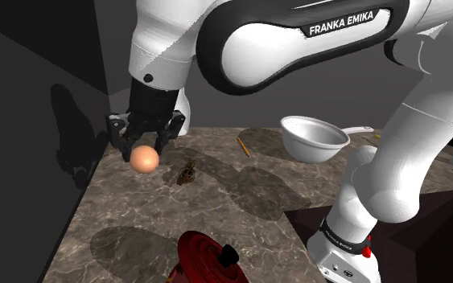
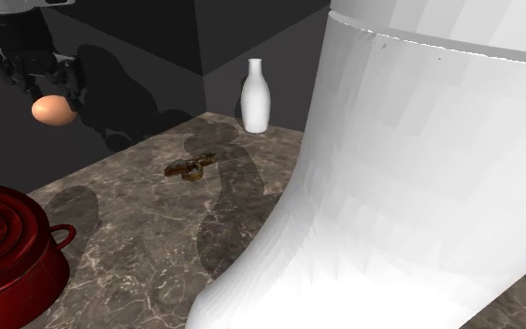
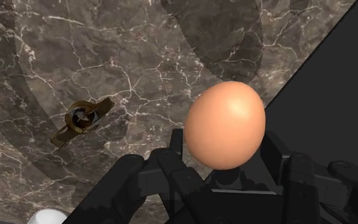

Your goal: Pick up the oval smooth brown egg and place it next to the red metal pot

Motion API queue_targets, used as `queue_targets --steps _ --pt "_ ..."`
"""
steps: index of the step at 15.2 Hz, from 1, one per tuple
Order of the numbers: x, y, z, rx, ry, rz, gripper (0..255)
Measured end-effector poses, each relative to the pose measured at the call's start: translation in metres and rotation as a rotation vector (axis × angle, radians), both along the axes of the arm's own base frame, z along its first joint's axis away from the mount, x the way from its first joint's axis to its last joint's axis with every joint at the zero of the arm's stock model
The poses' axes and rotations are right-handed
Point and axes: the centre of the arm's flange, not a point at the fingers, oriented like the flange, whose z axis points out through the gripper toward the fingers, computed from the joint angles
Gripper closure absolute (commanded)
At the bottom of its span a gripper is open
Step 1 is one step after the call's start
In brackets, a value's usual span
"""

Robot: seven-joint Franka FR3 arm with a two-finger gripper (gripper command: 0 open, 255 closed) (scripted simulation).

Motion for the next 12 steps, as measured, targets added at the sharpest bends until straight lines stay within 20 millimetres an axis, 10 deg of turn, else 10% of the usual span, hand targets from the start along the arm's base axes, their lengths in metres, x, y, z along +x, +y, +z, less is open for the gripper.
queue_targets --steps 12 --pt "0.0 0.0 -0.062 0.0 0.0 0.0 255"
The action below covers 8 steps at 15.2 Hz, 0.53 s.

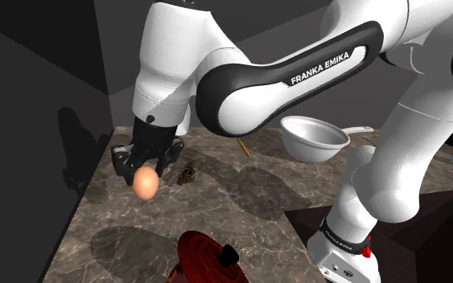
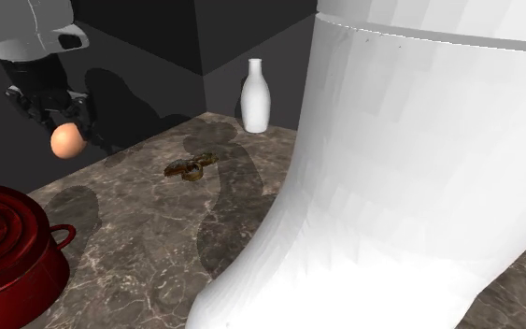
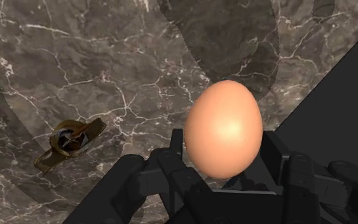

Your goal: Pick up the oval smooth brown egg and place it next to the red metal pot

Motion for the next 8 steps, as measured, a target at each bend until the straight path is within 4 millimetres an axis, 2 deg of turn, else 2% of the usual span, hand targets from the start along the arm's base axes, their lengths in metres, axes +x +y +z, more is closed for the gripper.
queue_targets --steps 8 --pt "0.0 0.0 -0.042 0.0 0.0 0.0 255"
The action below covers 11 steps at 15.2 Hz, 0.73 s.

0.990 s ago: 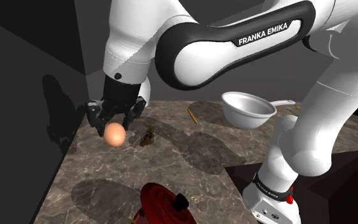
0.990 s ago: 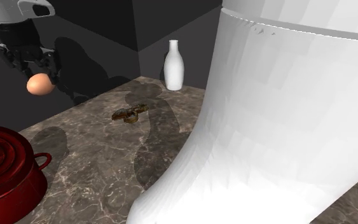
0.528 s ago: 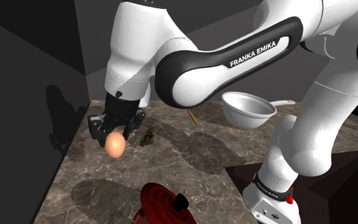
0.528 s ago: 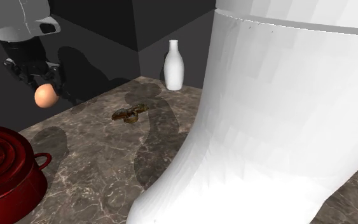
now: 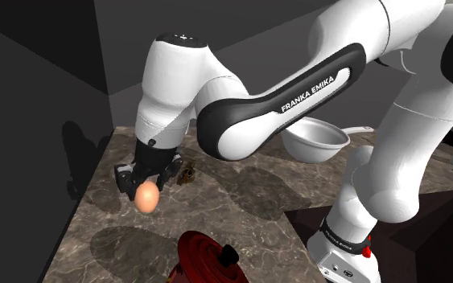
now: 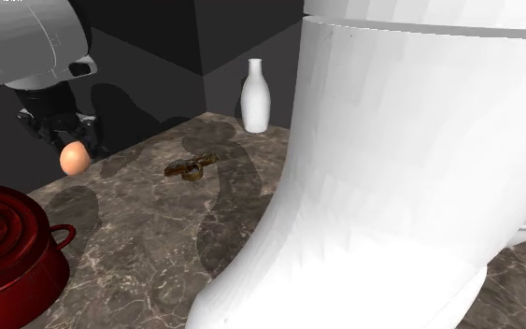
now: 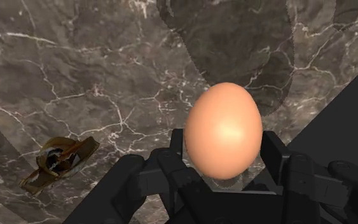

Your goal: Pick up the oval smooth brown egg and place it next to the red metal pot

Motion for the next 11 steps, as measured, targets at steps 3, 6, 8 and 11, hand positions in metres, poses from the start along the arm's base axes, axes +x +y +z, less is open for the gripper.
queue_targets --steps 3,6,8,11 --pt "-0.001 0.001 -0.016 0.0 0.0 0.0 255" --pt "0.001 0.001 -0.031 0.0 0.0 0.0 255" --pt "0.0 0.0 -0.043 0.0 0.0 0.0 255" --pt "0.0 -0.001 -0.059 0.0 0.0 0.0 255"
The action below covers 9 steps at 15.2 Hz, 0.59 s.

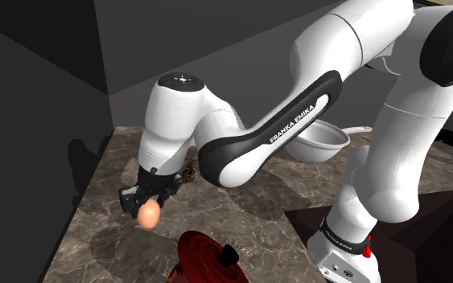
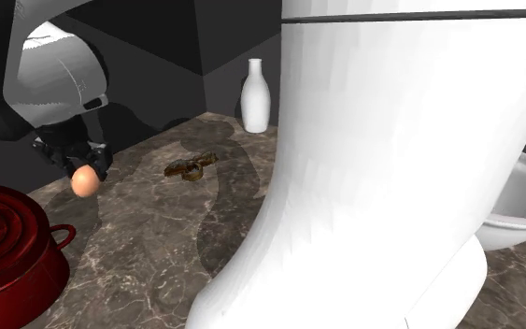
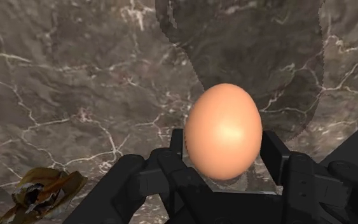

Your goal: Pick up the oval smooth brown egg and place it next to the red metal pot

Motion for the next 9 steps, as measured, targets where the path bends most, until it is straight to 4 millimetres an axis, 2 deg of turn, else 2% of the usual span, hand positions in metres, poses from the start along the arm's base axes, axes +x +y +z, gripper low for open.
queue_targets --steps 4,9 --pt "0.001 0.001 -0.019 0.0 0.0 0.0 255" --pt "0.0 0.001 -0.024 0.0 0.0 0.0 255"
